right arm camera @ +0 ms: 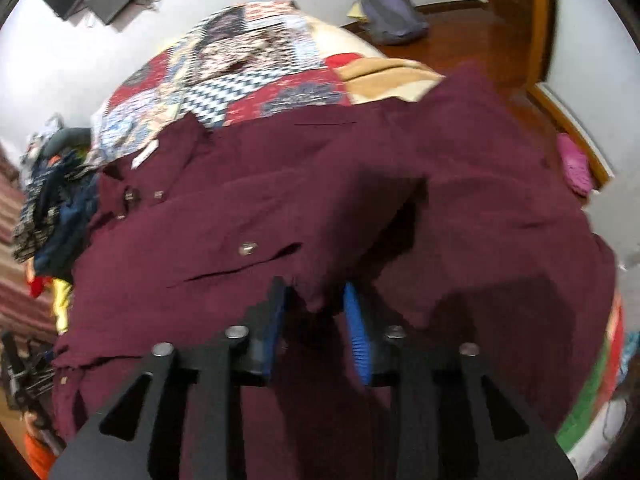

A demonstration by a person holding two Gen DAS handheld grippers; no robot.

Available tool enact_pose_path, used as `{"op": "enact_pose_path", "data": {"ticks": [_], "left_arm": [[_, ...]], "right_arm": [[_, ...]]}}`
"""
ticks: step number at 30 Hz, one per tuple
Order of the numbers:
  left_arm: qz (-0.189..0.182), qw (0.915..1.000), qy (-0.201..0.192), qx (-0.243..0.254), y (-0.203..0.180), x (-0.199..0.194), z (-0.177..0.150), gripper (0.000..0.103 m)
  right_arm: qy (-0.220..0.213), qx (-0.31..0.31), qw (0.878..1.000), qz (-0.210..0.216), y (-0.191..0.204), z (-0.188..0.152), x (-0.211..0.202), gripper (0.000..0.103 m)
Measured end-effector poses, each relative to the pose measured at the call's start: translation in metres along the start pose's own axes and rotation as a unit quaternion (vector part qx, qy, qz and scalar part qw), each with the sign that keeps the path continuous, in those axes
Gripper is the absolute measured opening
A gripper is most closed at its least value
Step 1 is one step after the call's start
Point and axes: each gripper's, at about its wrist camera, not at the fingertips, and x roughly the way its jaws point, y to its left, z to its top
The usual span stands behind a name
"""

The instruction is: Fold large clothes

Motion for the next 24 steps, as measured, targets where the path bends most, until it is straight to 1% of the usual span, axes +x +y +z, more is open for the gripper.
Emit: {"op": "enact_pose_path", "data": {"ticks": [3, 5, 6, 8, 12, 14, 15, 16, 17, 18, 21, 24], "left_arm": [[0.006, 0.9999, -0.012, 0.003, 0.000, -0.009, 0.008, 0.095], [0.003, 0.9996, -0.027, 0.004, -0.001, -0.019, 0.018, 0.095], [0.002, 0.9994, -0.034, 0.004, -0.003, -0.025, 0.022, 0.095], [-0.002, 0.9985, -0.055, 0.006, -0.008, -0.039, 0.034, 0.095], [-0.021, 0.9946, -0.101, 0.012, -0.022, -0.068, 0.060, 0.095], [-0.028, 0.9914, -0.126, 0.020, -0.033, -0.083, 0.074, 0.095], [-0.031, 0.9900, -0.136, 0.023, -0.038, -0.088, 0.079, 0.095], [-0.034, 0.9887, -0.143, 0.026, -0.043, -0.092, 0.084, 0.095], [-0.038, 0.9873, -0.152, 0.029, -0.049, -0.095, 0.090, 0.095], [-0.043, 0.9858, -0.159, 0.033, -0.057, -0.098, 0.096, 0.095], [-0.059, 0.9841, -0.163, 0.039, -0.079, -0.095, 0.108, 0.095], [-0.076, 0.9849, -0.148, 0.046, -0.099, -0.081, 0.116, 0.095]], "right_arm": [[-0.006, 0.000, 1.000, -0.013, -0.009, -0.003, -0.014, 0.039], [-0.014, -0.008, 0.999, -0.040, -0.014, -0.003, -0.023, 0.039], [-0.018, -0.011, 0.999, -0.047, -0.016, -0.001, -0.027, 0.039], [-0.028, -0.008, 0.998, -0.049, -0.025, 0.000, -0.039, 0.039], [-0.061, 0.020, 0.997, -0.047, -0.046, 0.008, -0.064, 0.039], [-0.078, 0.039, 0.995, -0.045, -0.059, 0.012, -0.074, 0.043], [-0.083, 0.046, 0.994, -0.046, -0.062, 0.014, -0.076, 0.046], [-0.093, 0.060, 0.993, -0.048, -0.074, 0.016, -0.081, 0.049], [-0.099, 0.071, 0.991, -0.051, -0.082, 0.017, -0.083, 0.050], [-0.102, 0.079, 0.990, -0.054, -0.079, 0.020, -0.081, 0.050], [-0.099, 0.117, 0.986, -0.062, -0.105, 0.021, -0.074, 0.050], [-0.082, 0.160, 0.982, -0.065, -0.130, 0.015, -0.061, 0.050]]}}
